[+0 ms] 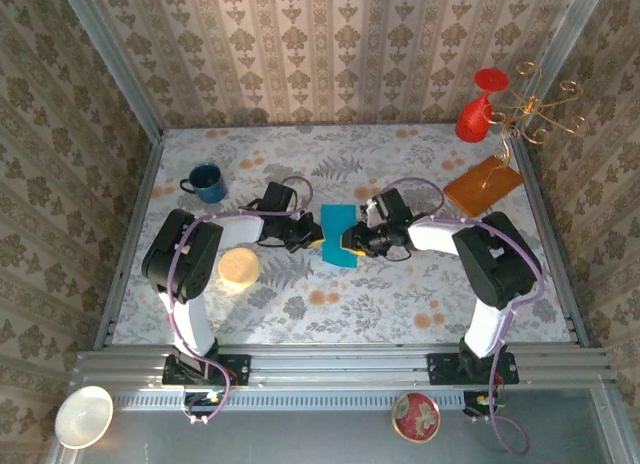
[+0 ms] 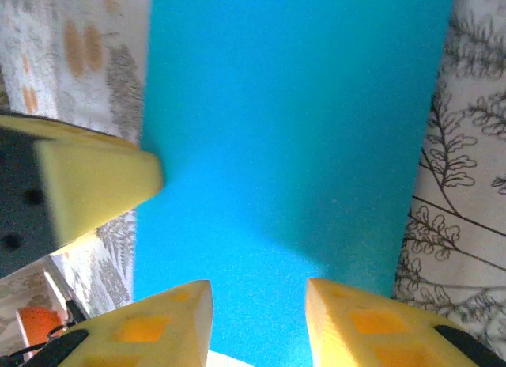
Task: Fold a paper plane with a square sheet of paper (pick it up from the middle)
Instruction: Third fold the triangle at the center of the table.
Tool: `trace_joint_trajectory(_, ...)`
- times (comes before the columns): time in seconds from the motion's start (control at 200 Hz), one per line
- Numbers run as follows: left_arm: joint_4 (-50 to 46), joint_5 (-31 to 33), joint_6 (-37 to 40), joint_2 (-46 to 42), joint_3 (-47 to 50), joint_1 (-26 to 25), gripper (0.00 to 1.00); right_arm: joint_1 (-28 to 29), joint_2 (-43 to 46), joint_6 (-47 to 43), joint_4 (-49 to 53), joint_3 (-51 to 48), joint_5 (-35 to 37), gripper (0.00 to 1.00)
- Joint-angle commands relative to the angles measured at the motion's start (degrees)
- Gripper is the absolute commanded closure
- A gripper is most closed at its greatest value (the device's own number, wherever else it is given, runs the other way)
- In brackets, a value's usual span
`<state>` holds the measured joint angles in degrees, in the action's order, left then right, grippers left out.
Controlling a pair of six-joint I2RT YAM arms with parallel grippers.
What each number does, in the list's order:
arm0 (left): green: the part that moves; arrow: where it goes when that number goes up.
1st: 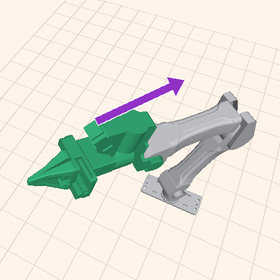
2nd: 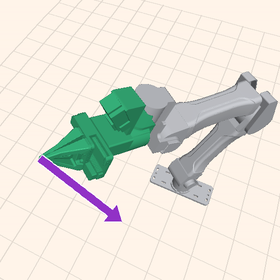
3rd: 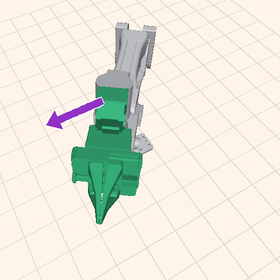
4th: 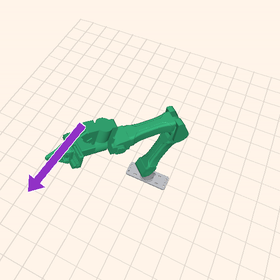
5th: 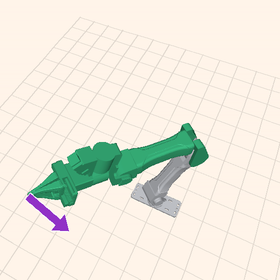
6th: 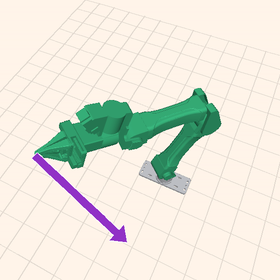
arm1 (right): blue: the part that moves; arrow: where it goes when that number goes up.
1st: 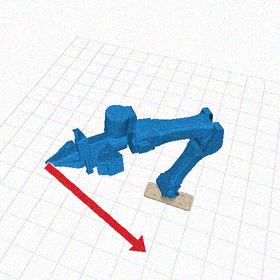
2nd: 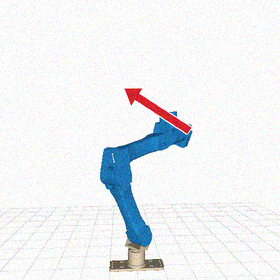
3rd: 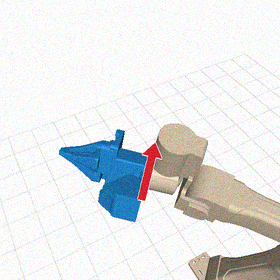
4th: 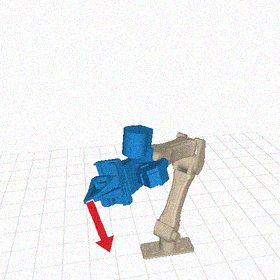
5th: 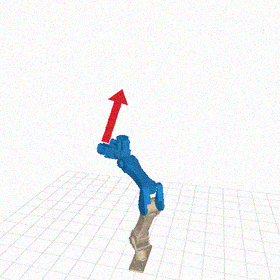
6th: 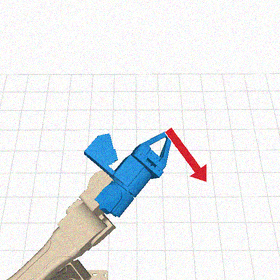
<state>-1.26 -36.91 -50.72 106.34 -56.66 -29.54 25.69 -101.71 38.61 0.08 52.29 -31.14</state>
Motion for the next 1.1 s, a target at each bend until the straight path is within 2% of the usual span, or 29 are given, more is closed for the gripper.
trace_joint_trajectory(0.0,-0.27,-0.43,-2.23,-2.02,0.13,0.1,1.0,2.28,7.74,-9.55,4.86,-0.8,8.17,0.57)
trace_joint_trajectory(0.14,-0.17,-0.42,-4.39,-2.89,0.2,0.1,1.0,7.96,13.42,-18.76,7.53,-2.88,21.51,0.52)
trace_joint_trajectory(0.305,-1.0,-0.36,-5.35,-3.42,-0.19,0.05,1.0,14.8,16.02,-26.32,7.05,-3.73,30.25,0.41)
trace_joint_trajectory(0.42,-1.38,-0.36,-5.52,-3.51,-0.38,0.03,1.0,19.36,13.67,-29.88,7.52,-1.93,35.27,0.34)
trace_joint_trajectory(0.585,-1.73,-0.36,-5.53,-3.66,-0.38,0.03,1.0,24.03,7.32,-33.22,8.54,1.68,40.79,0.31)
trace_joint_trajectory(0.85,-1.76,-0.35,-5.71,-3.78,-0.2,0.01,1.0,25.81,3.25,-35.5,3.91,1.88,49.05,0.32)
trace_joint_trajectory(1.095,-1.9,-0.36,-5.53,-3.6,-0.29,0.03,1.0,25.74,6.11,-38.93,-0.22,-0.63,50.5,0.43)
